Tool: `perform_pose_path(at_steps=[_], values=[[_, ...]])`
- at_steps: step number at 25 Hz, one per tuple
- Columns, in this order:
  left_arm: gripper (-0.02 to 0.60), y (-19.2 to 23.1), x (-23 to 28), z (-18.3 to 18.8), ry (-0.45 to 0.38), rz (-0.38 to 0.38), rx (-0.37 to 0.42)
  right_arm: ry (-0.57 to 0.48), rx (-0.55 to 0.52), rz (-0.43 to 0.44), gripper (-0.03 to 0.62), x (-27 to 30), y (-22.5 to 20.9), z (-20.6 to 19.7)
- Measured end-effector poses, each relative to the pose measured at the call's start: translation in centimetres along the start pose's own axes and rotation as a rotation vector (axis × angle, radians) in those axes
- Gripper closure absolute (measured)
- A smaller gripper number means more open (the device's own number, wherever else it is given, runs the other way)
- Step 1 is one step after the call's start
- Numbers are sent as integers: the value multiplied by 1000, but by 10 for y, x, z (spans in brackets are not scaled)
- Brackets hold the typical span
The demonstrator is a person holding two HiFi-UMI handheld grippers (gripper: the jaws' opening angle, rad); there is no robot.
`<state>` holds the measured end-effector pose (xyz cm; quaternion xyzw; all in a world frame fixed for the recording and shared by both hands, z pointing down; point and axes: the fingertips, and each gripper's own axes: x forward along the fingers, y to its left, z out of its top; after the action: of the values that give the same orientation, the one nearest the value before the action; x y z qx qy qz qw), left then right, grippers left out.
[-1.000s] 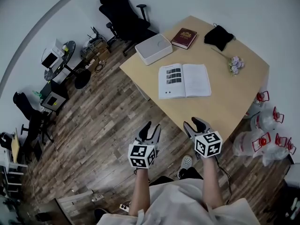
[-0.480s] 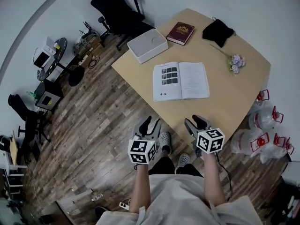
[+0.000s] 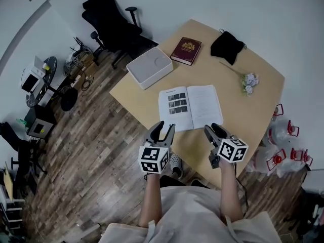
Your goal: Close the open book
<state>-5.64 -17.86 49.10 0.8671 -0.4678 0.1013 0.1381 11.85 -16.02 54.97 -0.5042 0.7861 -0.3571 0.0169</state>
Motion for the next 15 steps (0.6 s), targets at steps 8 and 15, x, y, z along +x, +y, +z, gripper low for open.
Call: perform_pose_path(at_steps=[8, 15], values=[[409, 35, 57, 11, 25, -85, 3, -47, 245, -47, 381, 43, -32, 0], [408, 40, 93, 1, 54, -168, -4, -101, 514, -130, 376, 54, -67, -34]])
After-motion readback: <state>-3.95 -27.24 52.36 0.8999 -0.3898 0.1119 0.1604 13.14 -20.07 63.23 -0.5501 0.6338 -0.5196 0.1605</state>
